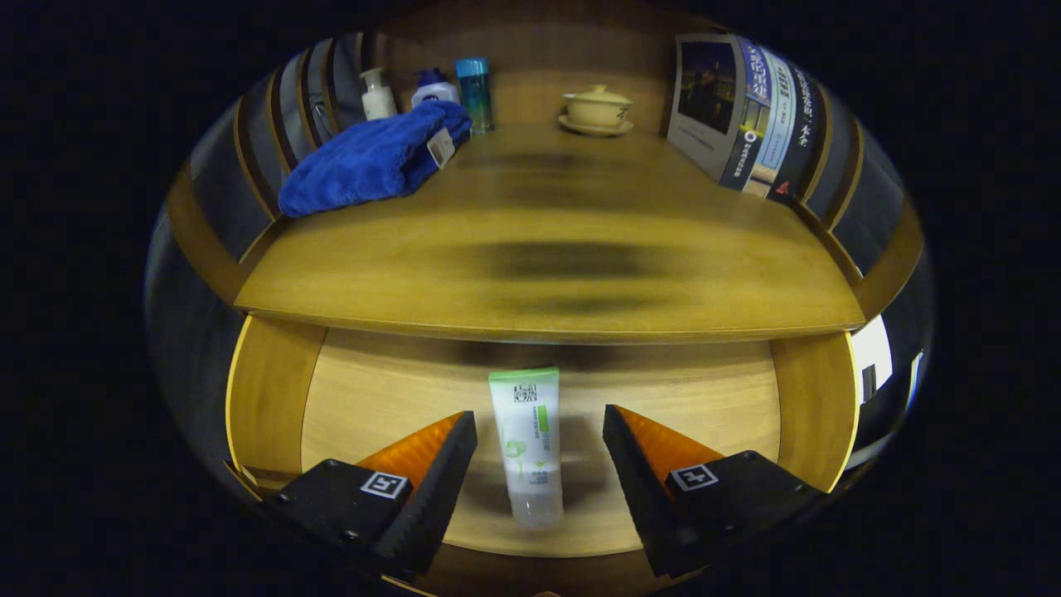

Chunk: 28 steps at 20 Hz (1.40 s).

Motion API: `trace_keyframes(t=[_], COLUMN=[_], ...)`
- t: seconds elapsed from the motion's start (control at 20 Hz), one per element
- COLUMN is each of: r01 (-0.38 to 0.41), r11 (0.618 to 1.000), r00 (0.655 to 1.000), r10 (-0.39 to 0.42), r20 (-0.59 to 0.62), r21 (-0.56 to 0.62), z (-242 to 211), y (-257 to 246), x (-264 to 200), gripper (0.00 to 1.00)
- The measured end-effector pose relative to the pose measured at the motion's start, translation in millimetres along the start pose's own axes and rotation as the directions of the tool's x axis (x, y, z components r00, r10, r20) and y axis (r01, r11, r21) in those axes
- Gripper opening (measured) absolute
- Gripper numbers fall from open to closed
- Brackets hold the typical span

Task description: Pull open the drawer, take out the items inside it, and place them on the countertop above the cabinet.

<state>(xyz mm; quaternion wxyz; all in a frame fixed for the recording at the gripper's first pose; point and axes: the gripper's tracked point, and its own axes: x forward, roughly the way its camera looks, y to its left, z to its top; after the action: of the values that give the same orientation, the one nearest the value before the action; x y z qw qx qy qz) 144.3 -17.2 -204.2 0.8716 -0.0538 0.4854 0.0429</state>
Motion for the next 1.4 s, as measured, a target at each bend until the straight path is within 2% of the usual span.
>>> trace_keyframes(t=[0.2, 0.35, 0.6, 0.8, 1.1, 1.15, 1.2, 1.4], r01=[-0.007, 0.003, 0.020, 0.005, -0.016, -0.015, -0.011, 0.012], r11=[0.999, 0.999, 0.999, 0.999, 0.993, 0.993, 0.993, 0.992], r00=[0.989, 0.974, 0.946, 0.955, 0.970, 0.972, 0.975, 0.983], r10=[0.002, -0.011, -0.028, 0.005, 0.044, 0.041, 0.036, 0.011], r20=[-0.148, -0.225, -0.324, -0.295, -0.241, -0.229, -0.220, -0.183], r21=[-0.032, -0.035, -0.028, 0.033, 0.114, 0.115, 0.115, 0.125], z=[-22.3, -28.2, -25.3, 4.6, 73.8, 70.6, 70.6, 77.3], y=[2.5, 6.4, 15.2, 30.6, 48.7, 47.9, 33.2, 26.9], x=[11.9, 17.8, 12.1, -11.2, -81.1, -73.3, -86.8, -122.0], gripper=[0.99, 0.91, 0.66, 0.47, 0.47, 0.47, 0.47, 0.47])
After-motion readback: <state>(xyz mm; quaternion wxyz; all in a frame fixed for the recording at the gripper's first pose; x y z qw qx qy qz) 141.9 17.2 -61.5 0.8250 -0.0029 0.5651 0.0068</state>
